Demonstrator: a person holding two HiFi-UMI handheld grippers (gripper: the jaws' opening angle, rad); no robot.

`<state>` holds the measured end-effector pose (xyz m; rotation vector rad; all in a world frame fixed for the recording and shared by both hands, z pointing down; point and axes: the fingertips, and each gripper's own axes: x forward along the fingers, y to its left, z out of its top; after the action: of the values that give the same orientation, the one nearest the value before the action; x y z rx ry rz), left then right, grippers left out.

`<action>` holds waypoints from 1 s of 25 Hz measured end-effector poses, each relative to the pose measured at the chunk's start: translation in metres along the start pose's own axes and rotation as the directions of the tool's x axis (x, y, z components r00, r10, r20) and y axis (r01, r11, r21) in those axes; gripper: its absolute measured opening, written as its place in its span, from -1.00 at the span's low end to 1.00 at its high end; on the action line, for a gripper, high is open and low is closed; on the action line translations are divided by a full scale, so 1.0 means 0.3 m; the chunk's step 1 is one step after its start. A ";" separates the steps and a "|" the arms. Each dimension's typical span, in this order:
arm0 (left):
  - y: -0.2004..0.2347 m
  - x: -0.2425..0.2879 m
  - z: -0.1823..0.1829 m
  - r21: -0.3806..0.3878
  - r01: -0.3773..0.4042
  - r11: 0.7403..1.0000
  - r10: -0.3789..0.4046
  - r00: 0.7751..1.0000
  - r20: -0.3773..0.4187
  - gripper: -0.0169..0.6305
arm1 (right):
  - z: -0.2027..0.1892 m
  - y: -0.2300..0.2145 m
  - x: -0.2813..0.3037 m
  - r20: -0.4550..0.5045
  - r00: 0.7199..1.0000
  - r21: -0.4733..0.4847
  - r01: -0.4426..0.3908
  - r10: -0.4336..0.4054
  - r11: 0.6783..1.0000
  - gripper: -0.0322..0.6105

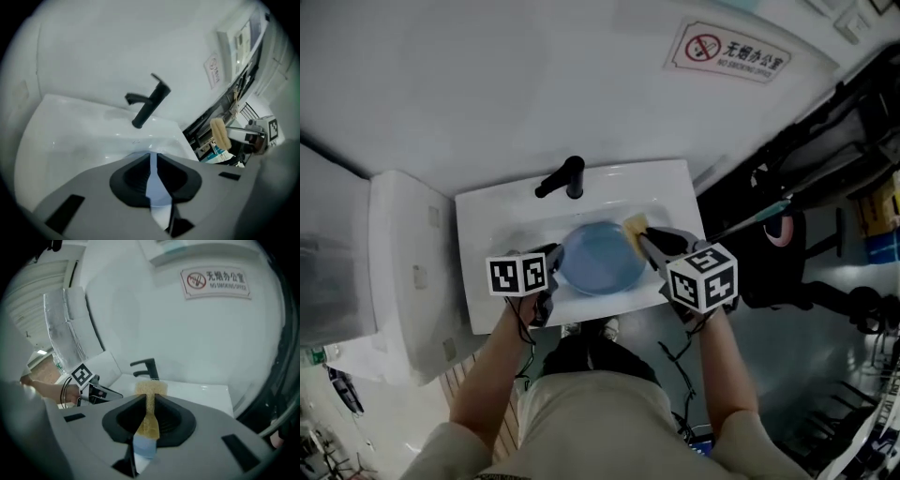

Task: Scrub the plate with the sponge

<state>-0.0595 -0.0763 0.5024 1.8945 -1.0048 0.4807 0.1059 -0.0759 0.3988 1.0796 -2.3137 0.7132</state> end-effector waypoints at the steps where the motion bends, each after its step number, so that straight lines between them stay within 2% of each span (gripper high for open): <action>1: -0.033 -0.037 0.034 0.035 0.002 0.999 -0.003 1.000 0.027 -0.81 | 0.036 0.014 -0.032 0.045 0.999 -0.001 0.008 -0.008 1.000 -0.70; 3: -0.107 -0.122 0.108 0.095 0.007 0.995 -0.016 0.995 0.095 -0.91 | 0.096 0.047 -0.095 0.123 0.992 -0.005 0.017 -0.016 1.000 -0.70; 8: -0.286 -0.342 0.283 0.223 0.009 0.975 -0.068 0.964 0.258 -0.92 | 0.238 0.140 -0.261 0.275 0.961 -0.051 0.040 -0.025 0.998 -0.70; 14: -0.476 -0.562 0.391 0.346 0.072 0.935 -0.199 0.917 0.345 -0.93 | 0.405 0.277 -0.467 0.447 0.894 -0.126 0.059 0.004 0.990 -0.70; 19: -0.607 -0.720 0.459 0.475 0.033 0.879 -0.261 0.868 0.422 -0.92 | 0.508 0.364 -0.617 0.551 0.835 -0.176 0.107 0.007 0.979 -0.70; 22: -0.667 -0.803 0.487 0.547 -0.035 0.836 -0.277 0.835 0.476 -0.92 | 0.537 0.407 -0.692 0.596 0.803 -0.200 0.153 -0.004 0.968 -0.70; 25: -0.713 -0.861 0.493 0.606 -0.121 0.786 -0.285 0.799 0.529 -0.93 | 0.540 0.447 -0.730 0.611 0.791 -0.251 0.214 -0.017 0.944 -0.70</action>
<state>-0.0513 -0.0328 0.1385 2.7960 -1.2492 0.1340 0.0907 0.0142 0.1090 1.4316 -2.7142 -0.0873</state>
